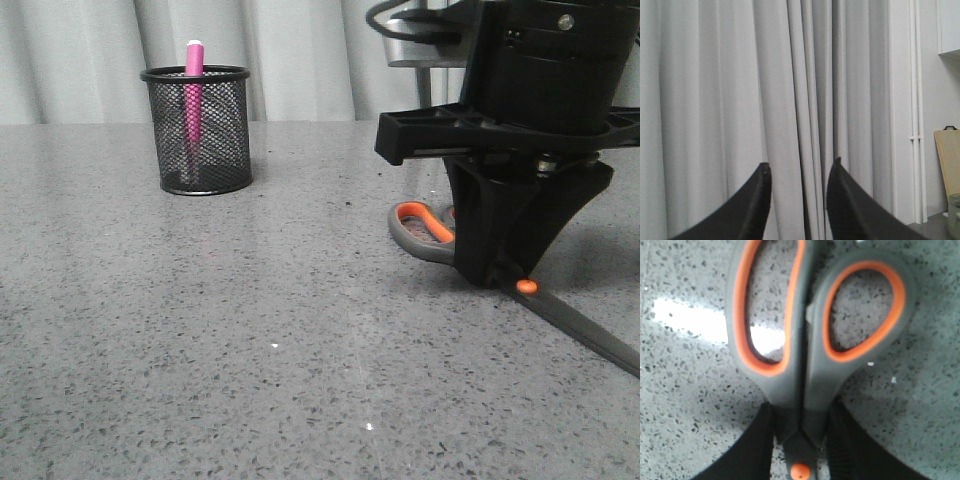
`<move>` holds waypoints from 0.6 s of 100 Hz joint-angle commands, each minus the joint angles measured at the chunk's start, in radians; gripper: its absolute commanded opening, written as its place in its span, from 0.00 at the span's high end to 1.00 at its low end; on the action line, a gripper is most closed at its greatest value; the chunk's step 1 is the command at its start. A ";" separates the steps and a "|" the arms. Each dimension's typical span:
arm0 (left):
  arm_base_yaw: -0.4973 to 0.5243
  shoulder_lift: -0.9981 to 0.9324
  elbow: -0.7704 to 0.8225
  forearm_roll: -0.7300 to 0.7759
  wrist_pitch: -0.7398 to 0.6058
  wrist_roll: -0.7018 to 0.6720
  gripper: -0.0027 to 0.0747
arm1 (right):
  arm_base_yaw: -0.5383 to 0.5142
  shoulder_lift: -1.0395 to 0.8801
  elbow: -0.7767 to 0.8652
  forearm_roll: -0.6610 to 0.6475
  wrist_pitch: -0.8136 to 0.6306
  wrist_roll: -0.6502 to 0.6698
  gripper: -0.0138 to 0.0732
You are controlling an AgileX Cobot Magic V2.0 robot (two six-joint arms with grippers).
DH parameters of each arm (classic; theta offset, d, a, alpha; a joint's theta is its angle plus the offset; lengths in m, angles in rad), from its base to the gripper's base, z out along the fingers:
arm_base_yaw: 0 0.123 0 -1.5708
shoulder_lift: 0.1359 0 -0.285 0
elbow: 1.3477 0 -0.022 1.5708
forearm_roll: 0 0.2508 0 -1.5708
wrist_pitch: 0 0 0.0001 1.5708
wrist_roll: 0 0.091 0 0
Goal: Put pen and scissors into bin
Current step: 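Lower the right gripper over the scissors handles and grasp them, then lift the scissors upright with the right gripper over the mesh cup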
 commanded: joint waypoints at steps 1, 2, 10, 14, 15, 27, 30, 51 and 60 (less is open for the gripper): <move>-0.009 0.009 -0.024 -0.027 0.008 -0.004 0.66 | -0.002 -0.010 -0.024 0.006 -0.042 -0.003 0.91; -0.009 0.009 -0.024 -0.027 0.008 -0.004 0.66 | -0.002 -0.010 -0.029 0.003 -0.042 -0.003 0.91; -0.009 0.009 -0.024 -0.027 0.008 -0.004 0.66 | -0.002 -0.012 -0.062 -0.015 -0.026 -0.003 0.91; -0.009 0.009 -0.024 -0.027 0.008 -0.004 0.66 | 0.001 -0.021 -0.091 -0.020 -0.024 -0.003 0.91; -0.009 0.009 -0.024 -0.027 0.008 -0.004 0.66 | 0.001 -0.024 -0.096 -0.020 -0.024 -0.003 0.91; -0.009 0.009 -0.024 -0.027 0.008 -0.004 0.66 | 0.019 -0.072 -0.212 -0.023 -0.108 -0.003 0.91; -0.009 0.009 -0.024 -0.027 0.008 -0.004 0.66 | 0.027 -0.085 -0.247 -0.023 -0.159 -0.003 0.91; -0.009 0.009 -0.024 -0.027 0.008 -0.004 0.66 | 0.065 -0.108 -0.362 -0.036 -0.624 -0.031 0.92; -0.009 0.009 -0.024 -0.027 0.008 -0.004 0.66 | 0.067 -0.083 -0.355 -0.036 -0.843 -0.031 0.92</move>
